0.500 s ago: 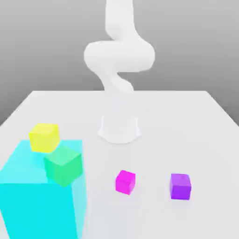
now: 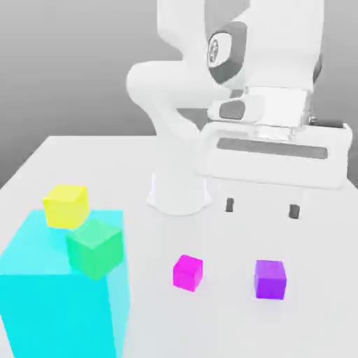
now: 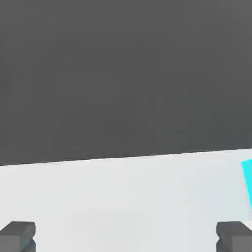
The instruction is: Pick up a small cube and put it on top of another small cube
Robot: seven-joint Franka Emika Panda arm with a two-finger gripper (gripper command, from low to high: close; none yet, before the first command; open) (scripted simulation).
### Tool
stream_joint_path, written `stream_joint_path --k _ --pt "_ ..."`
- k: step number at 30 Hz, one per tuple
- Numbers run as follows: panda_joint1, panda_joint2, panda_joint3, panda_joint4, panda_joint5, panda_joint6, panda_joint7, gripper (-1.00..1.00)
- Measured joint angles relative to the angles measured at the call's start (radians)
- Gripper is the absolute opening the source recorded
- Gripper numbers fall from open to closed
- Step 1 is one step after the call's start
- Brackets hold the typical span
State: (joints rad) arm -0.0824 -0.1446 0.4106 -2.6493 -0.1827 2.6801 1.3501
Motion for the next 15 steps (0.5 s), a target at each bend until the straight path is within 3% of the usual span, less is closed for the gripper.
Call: stream_joint_path --k 7,15 --pt "0.086 0.207 0.055 -0.117 0.069 0.151 0.094 0.00" --pt "0.191 0.365 -0.096 -0.086 -0.130 0.267 0.253 0.00"
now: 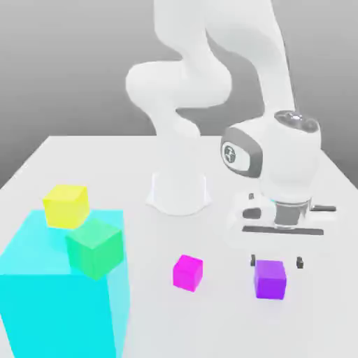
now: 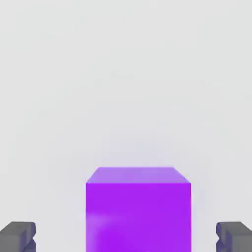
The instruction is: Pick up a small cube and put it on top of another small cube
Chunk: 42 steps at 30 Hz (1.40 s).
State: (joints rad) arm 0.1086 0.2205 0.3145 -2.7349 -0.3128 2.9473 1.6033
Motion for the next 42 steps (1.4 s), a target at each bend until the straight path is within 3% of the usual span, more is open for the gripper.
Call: stream_joint_path --k 3,4,12,18,25,32,42 --pt "0.074 0.061 -0.093 0.012 -0.077 0.045 0.057 0.00" --pt "0.099 0.080 -0.123 0.015 -0.098 0.060 0.072 -1.00" --pt "0.088 0.071 -0.109 0.014 -0.089 0.054 0.066 -1.00" --pt "-0.014 -0.045 0.033 -0.011 0.080 -0.028 -0.059 -1.00" --pt "-0.041 -0.161 0.101 -0.021 0.236 -0.129 -0.205 -1.00" --pt "-0.212 -0.258 -0.003 0.167 0.199 -0.416 -0.057 -1.00" --pt "-0.460 -0.466 -0.165 0.371 0.279 -0.822 0.289 -1.00"
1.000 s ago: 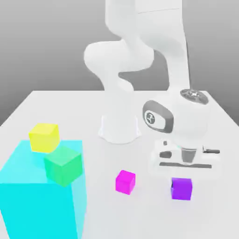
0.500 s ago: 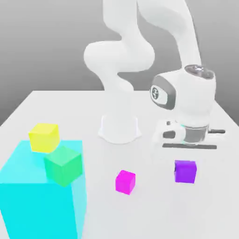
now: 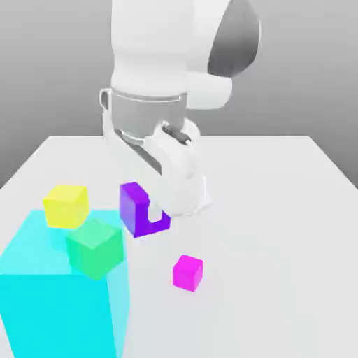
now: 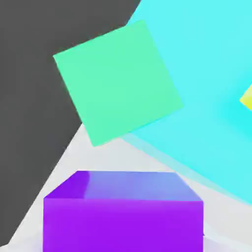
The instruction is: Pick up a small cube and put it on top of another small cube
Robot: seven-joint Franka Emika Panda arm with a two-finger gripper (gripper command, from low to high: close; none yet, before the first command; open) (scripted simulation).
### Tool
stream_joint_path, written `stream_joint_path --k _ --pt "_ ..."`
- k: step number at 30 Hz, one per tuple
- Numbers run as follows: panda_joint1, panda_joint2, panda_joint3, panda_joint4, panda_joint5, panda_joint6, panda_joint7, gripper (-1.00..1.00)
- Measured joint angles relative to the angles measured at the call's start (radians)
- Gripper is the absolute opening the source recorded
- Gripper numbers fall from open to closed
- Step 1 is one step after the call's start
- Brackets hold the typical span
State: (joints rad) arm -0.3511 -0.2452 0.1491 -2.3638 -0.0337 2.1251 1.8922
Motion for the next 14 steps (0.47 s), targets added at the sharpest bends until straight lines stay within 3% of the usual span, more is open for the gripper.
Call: stream_joint_path --k 5,8,9,14 --pt "-0.109 -0.092 -0.076 0.002 0.050 -0.097 0.212 -1.00" --pt "-0.127 -0.067 -0.082 -0.065 0.058 -0.006 0.248 -1.00" --pt "-0.128 -0.053 -0.082 -0.091 0.058 0.034 0.251 1.00" --pt "-0.128 -0.053 -0.082 -0.091 0.058 0.034 0.251 1.00"
